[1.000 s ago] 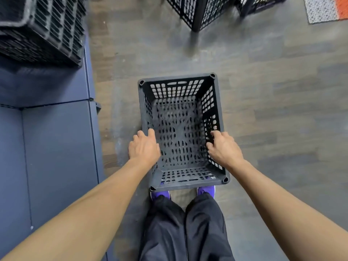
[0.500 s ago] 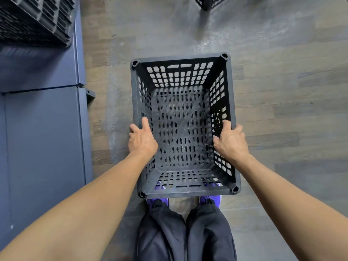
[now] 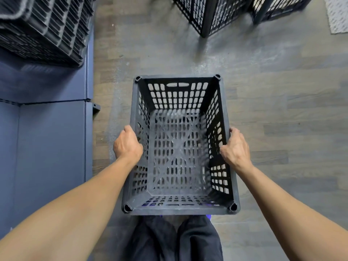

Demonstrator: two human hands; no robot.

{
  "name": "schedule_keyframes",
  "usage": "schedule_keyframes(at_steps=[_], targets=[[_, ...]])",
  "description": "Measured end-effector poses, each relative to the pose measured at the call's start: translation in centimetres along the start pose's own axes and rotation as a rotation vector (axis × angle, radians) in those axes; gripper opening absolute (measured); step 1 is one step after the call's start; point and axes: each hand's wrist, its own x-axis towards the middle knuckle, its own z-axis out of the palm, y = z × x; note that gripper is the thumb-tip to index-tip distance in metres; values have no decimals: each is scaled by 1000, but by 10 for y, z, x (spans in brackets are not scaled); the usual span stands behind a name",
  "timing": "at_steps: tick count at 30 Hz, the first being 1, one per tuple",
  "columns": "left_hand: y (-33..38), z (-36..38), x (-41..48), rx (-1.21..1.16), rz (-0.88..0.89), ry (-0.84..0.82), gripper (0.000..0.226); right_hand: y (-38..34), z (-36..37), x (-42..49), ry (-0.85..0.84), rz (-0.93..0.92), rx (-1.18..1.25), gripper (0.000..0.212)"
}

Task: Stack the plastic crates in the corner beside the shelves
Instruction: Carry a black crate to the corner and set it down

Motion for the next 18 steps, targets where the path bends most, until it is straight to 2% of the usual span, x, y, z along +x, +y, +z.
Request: schedule_keyframes(at_steps=[8, 18], targets=[[27, -81, -38, 19, -46, 14, 41, -32, -79, -17, 1, -15, -60, 38], [53, -190, -63, -63, -98, 116, 39, -102, -190, -25, 102, -140, -70, 35]])
